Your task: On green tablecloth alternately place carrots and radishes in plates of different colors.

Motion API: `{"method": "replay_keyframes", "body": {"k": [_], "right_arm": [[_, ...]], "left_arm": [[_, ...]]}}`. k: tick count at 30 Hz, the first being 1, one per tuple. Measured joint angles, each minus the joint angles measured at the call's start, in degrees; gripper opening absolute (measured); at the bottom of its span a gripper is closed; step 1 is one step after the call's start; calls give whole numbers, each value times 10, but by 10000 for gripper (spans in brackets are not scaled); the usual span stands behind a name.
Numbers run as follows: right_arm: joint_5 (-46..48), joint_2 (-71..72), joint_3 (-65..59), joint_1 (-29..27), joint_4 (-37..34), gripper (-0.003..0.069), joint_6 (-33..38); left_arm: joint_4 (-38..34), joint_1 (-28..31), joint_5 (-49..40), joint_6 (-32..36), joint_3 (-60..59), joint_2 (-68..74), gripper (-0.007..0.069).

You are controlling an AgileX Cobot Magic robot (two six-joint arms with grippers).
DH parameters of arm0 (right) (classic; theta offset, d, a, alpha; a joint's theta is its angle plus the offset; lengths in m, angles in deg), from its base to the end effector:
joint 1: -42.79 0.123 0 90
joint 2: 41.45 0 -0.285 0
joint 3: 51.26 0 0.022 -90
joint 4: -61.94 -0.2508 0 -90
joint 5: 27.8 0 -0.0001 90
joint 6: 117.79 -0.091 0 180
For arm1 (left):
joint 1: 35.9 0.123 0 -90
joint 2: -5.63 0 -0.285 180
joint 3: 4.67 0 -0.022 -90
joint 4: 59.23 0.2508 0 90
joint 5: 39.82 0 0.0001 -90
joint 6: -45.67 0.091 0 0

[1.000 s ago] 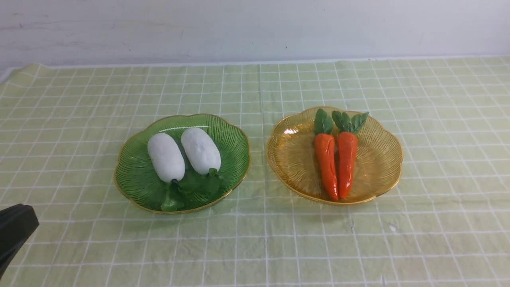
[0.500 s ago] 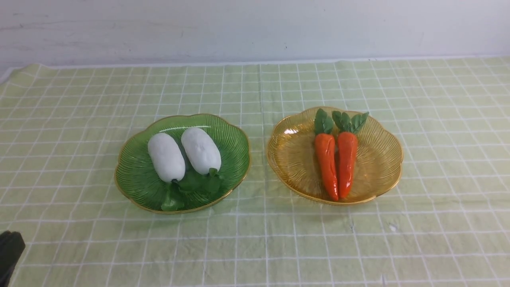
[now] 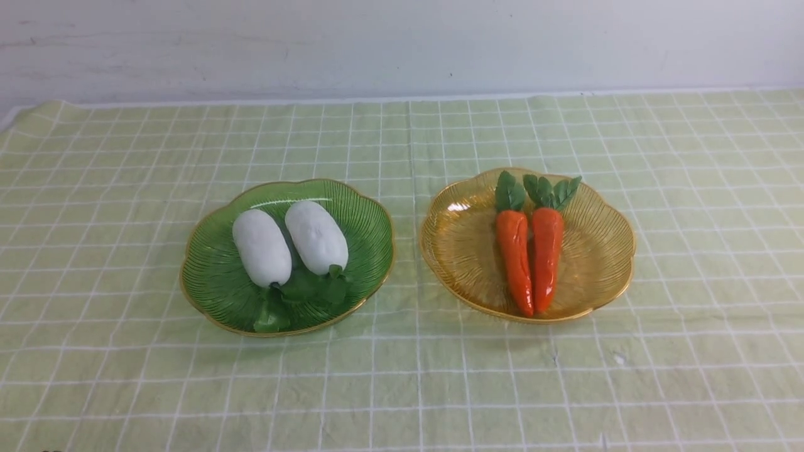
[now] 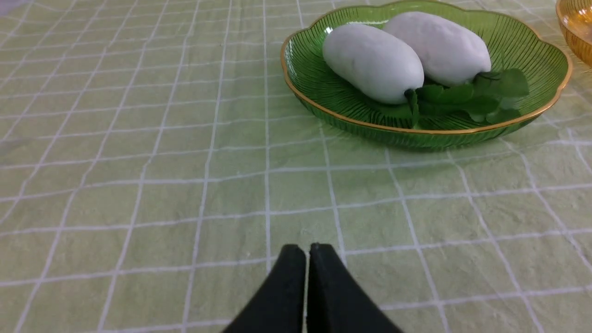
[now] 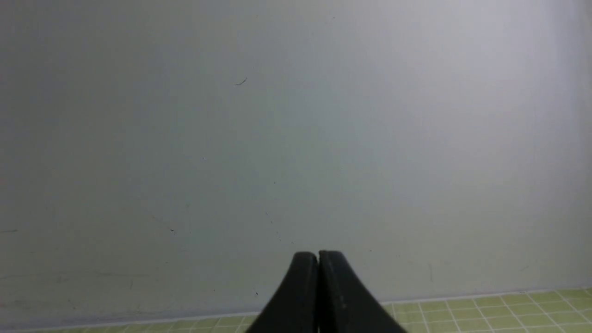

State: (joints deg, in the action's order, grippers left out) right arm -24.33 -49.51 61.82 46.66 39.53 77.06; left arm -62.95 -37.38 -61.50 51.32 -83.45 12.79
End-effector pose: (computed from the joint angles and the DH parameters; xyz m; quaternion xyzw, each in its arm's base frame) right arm 0.0432 0.0051 0.2677 0.0111 0.6305 0.0843 0.7715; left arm 0.0525 -0.0035 0.1707 0.0329 0.8062 -0.0060 0.5908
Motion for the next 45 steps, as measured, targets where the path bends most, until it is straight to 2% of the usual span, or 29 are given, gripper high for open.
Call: {"method": "replay_keyframes", "body": {"k": [22,26,31,32,36,40,45], "right_arm": [[0,0,0,0,2,-15,3],[17,2,0,-1,48,-15,42],[103,9,0,-23,115,-15,73],[150,10,-1,-34,139,-15,72],[230,10,-46,-54,169,-15,47],[232,10,-107,-57,173,-15,-3],[193,11,-113,-58,174,-15,-34]], "left_arm": [[0,0,-1,0,0,0,-8],[0,0,-1,0,0,0,-8],[0,0,-2,0,0,0,-8],[0,0,-2,0,0,0,-8],[0,0,-2,0,0,0,-8],[0,0,-2,0,0,0,-8],[0,0,-2,0,0,0,-8]]}}
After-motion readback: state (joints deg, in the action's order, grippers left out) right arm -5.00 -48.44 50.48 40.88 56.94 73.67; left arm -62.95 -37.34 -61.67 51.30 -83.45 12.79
